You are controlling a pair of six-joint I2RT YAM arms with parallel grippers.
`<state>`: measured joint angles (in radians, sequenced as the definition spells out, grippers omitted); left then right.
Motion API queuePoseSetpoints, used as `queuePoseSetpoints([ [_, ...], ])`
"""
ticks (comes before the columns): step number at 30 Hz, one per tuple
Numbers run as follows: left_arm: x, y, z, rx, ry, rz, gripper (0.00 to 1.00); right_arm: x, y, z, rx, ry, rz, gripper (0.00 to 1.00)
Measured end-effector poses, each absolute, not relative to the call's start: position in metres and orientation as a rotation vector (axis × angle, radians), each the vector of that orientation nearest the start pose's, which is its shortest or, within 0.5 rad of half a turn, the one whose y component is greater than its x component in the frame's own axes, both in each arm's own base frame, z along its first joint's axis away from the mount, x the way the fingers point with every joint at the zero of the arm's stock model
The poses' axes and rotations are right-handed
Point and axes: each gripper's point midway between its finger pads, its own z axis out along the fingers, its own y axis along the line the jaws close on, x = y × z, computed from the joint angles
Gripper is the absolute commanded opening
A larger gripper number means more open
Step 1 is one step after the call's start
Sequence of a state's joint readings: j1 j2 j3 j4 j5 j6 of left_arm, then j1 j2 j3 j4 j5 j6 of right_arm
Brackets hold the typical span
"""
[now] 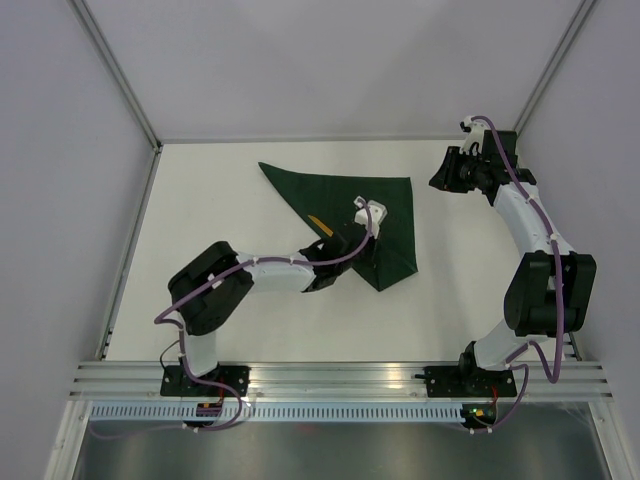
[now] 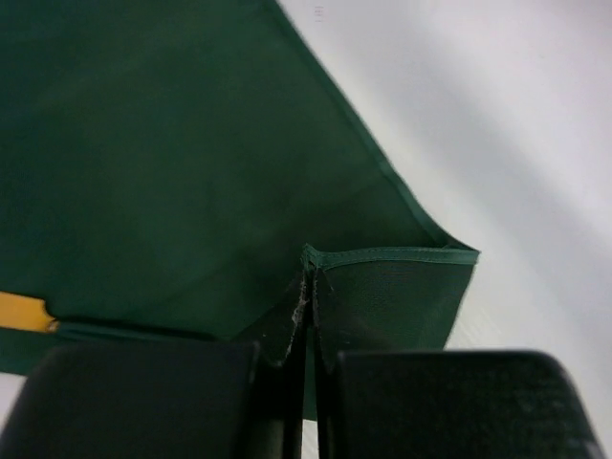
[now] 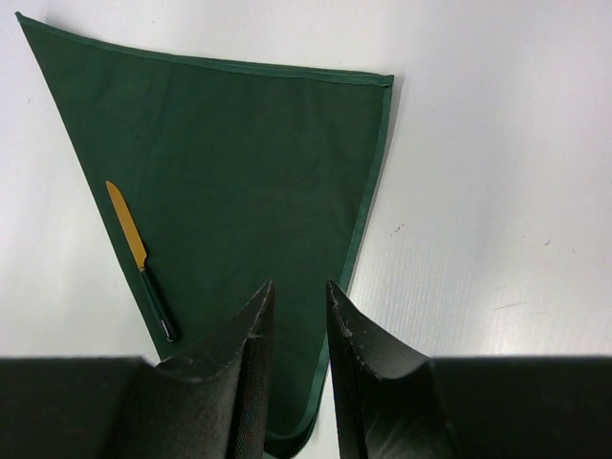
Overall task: Fold the napkin, place the utensils inside, and roll it up
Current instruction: Fold the napkin at the center of the board.
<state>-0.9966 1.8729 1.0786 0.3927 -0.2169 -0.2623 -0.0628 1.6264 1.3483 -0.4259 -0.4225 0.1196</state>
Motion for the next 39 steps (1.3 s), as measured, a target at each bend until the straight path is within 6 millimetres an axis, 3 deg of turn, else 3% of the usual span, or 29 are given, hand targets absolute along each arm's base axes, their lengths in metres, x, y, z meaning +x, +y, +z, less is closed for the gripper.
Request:
queuePoseSetpoints([
  [9, 0.363, -0.372, 0.088, 0.359, 2.029, -0.61, 0.02, 0.441, 0.05, 0.186, -0.02, 2.25, 0.514, 0.33],
  [20, 0.405, -0.321, 0.083, 0.195, 2.081, -0.588, 0.02, 0.44, 0.05, 0.186, -0.022, 2.25, 0.519, 0.33],
  [39, 0.432, -0.281, 0.081, 0.076, 2.098, -0.575, 0.02, 0.44, 0.051, 0.186, -0.023, 2.25, 0.521, 0.34],
])
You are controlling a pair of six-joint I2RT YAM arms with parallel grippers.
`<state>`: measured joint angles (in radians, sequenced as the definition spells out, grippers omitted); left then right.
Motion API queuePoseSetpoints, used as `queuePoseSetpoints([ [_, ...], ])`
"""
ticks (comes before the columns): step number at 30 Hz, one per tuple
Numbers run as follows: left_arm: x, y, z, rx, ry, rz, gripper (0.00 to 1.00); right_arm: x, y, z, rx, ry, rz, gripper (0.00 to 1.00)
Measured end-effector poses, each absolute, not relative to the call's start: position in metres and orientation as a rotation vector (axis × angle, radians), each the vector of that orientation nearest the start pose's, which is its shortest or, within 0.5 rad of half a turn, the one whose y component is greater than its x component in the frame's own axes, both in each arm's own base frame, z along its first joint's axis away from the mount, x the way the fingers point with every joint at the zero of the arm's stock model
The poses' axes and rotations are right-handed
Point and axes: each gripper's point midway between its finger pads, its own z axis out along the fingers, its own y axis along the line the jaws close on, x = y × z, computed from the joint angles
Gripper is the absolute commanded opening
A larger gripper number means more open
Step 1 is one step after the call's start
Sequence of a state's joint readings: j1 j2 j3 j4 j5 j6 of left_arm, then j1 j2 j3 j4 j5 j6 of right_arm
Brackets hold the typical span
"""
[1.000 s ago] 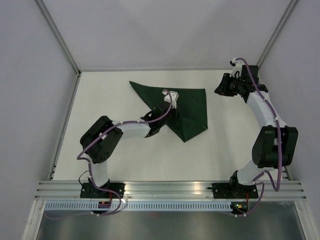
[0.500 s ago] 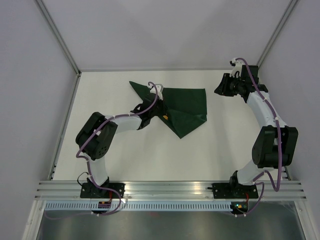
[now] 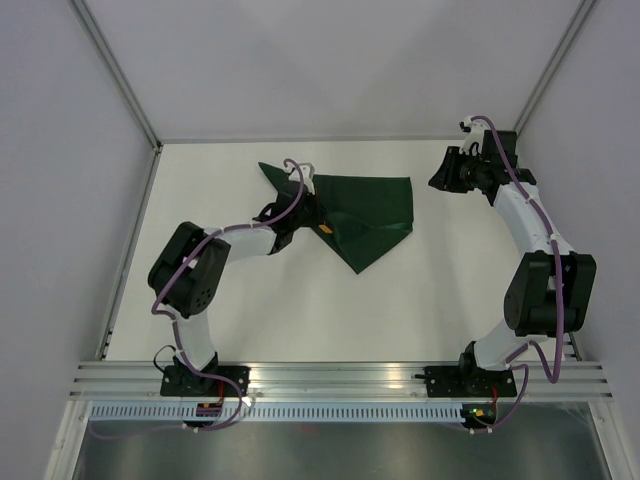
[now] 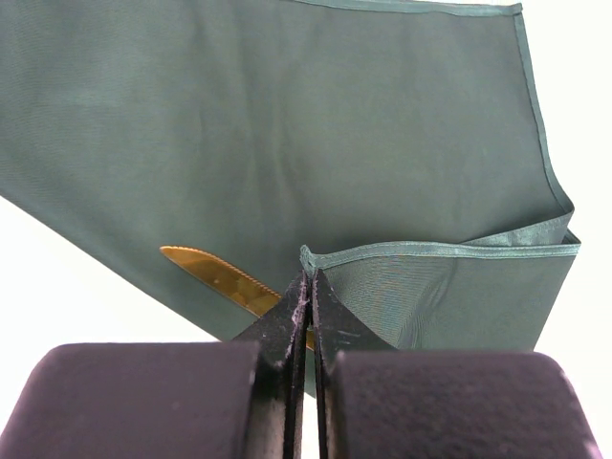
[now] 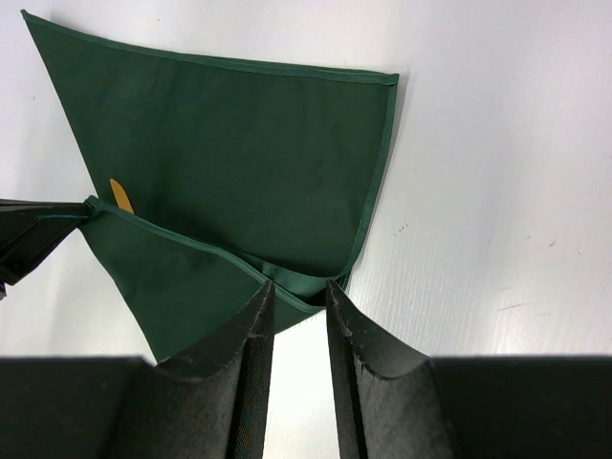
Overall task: Fold the napkin, place the utensils inside, and roll it up
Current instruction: Fold the napkin at the center of the board.
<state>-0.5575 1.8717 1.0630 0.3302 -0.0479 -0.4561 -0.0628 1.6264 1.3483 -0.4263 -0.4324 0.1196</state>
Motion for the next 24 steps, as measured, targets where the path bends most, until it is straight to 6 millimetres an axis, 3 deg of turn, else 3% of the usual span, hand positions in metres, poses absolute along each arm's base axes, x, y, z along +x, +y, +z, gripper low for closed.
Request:
queuePoseSetpoints([
  [12, 0.437, -0.27, 0.078, 0.048, 2.113, -0.557, 0.02, 0.44, 0.051, 0.186, -0.023, 2.249, 0.521, 0.34],
  [24, 0.436, -0.265, 0.06, 0.025, 2.156, -0.539, 0.02, 0.44, 0.051, 0.184, -0.022, 2.254, 0.522, 0.34],
])
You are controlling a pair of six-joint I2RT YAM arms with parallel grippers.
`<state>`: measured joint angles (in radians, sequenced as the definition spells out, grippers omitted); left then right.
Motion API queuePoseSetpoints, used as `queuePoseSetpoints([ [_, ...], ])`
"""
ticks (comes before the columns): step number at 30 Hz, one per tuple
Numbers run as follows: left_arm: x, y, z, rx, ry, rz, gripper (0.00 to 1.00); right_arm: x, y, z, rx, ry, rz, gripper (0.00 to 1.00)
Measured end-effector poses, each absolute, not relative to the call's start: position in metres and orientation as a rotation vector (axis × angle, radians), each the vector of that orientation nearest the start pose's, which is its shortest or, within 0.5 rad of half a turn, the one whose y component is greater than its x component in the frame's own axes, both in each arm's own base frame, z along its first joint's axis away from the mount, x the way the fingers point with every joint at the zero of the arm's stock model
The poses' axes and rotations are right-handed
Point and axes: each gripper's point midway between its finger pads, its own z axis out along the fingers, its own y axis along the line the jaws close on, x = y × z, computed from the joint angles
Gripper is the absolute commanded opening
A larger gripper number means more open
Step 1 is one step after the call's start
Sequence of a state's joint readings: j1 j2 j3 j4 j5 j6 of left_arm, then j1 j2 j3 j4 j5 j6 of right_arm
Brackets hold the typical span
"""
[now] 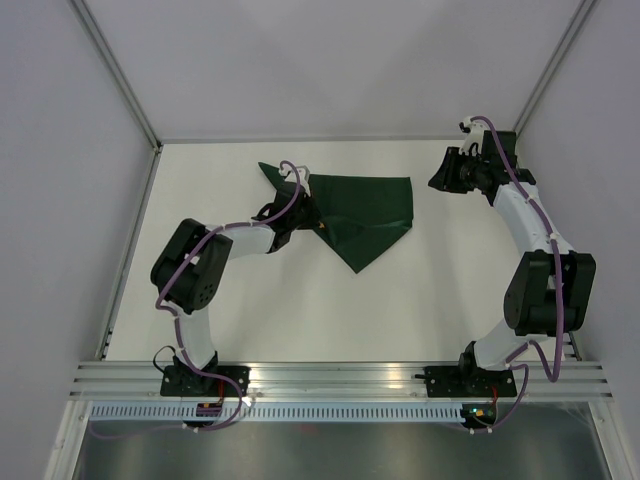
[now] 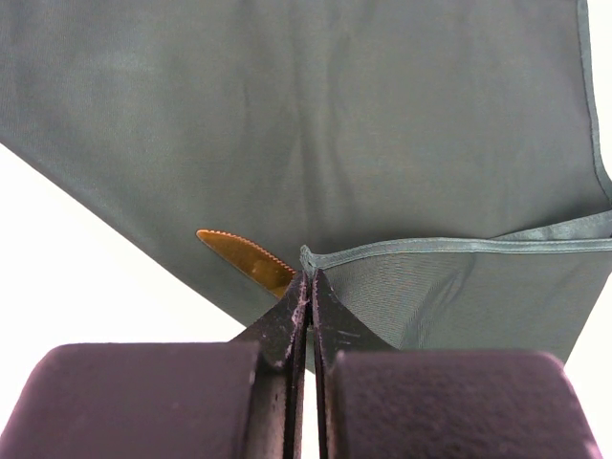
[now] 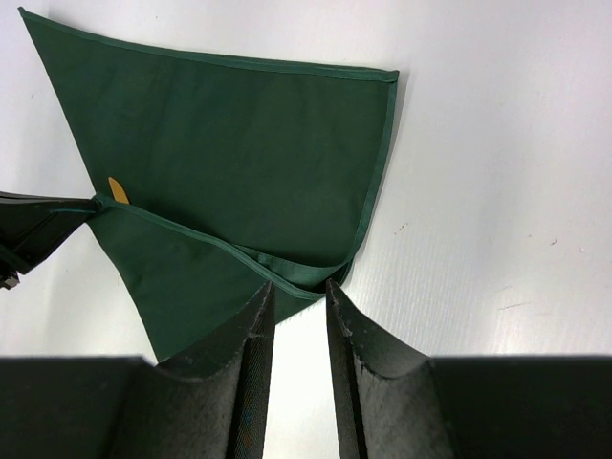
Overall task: Fold the napkin, place the utensils inside, and roll it up
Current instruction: Fold the napkin at the center of the board.
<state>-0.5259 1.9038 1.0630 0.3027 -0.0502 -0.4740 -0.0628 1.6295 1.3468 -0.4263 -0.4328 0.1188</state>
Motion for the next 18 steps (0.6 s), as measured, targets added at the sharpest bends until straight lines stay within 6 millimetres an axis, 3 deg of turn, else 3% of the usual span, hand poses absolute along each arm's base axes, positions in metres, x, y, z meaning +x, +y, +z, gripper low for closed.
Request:
queuePoseSetpoints([
  [18, 0.439, -0.2572, 0.0582, -0.002, 2.171, -0.526, 0.02, 0.4401, 0.0514, 0.1835, -0.025, 2.256, 0.528, 0.33],
])
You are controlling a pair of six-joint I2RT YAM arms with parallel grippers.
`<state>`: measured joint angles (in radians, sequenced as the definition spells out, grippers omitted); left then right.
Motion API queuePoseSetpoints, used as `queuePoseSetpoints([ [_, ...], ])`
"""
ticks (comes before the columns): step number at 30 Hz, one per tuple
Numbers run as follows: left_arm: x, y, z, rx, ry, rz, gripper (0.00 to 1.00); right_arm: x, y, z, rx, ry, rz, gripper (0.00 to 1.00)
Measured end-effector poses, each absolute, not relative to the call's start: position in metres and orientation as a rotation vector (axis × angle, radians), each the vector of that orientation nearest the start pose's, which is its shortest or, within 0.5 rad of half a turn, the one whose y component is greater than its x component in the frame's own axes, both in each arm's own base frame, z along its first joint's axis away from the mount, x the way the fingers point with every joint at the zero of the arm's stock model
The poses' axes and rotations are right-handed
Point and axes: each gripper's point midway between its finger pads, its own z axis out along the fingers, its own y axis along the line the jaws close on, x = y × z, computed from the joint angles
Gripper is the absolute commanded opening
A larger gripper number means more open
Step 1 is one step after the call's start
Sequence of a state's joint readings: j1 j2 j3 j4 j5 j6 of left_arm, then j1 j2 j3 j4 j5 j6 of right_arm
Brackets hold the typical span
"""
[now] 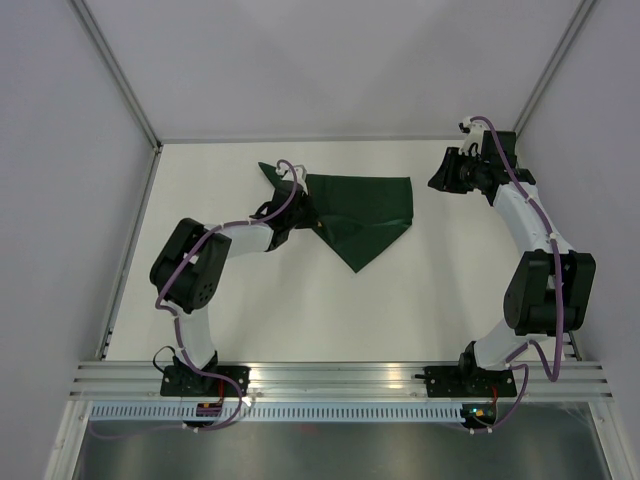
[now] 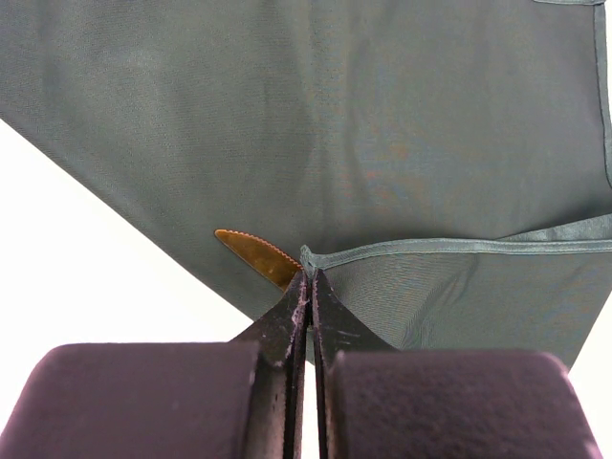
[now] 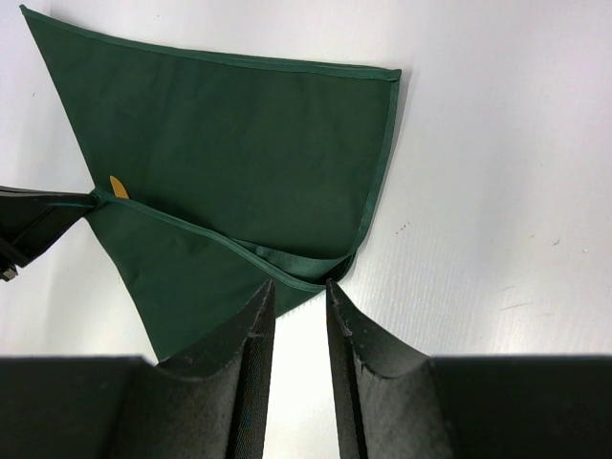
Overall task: Fold the napkin, place the utensils inside, and roll it up
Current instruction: Fold the napkin at the center of the board.
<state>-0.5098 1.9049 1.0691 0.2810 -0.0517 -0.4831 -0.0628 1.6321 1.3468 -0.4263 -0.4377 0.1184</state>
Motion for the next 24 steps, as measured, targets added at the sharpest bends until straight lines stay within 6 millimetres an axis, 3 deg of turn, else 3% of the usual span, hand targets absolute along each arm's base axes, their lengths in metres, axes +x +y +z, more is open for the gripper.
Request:
queuePoseSetpoints([
  [10, 0.445, -0.257, 0.055, -0.02, 2.179, -0.525, 0.05, 0.44, 0.052, 0.183, -0.028, 2.256, 0.529, 0.33],
  [12, 0.446, -0.255, 0.053, -0.028, 2.183, -0.523, 0.22, 0.44, 0.052, 0.183, -0.028, 2.256, 0.529, 0.34],
  [17, 0.448, -0.252, 0.051, -0.052, 2.189, -0.522, 0.49, 0.44, 0.052, 0.183, -0.028, 2.256, 0.529, 0.34],
  [24, 0.451, -0.246, 0.051, -0.069, 2.189, -0.514, 0.57, 0.44, 0.052, 0.183, -0.028, 2.256, 0.529, 0.34],
])
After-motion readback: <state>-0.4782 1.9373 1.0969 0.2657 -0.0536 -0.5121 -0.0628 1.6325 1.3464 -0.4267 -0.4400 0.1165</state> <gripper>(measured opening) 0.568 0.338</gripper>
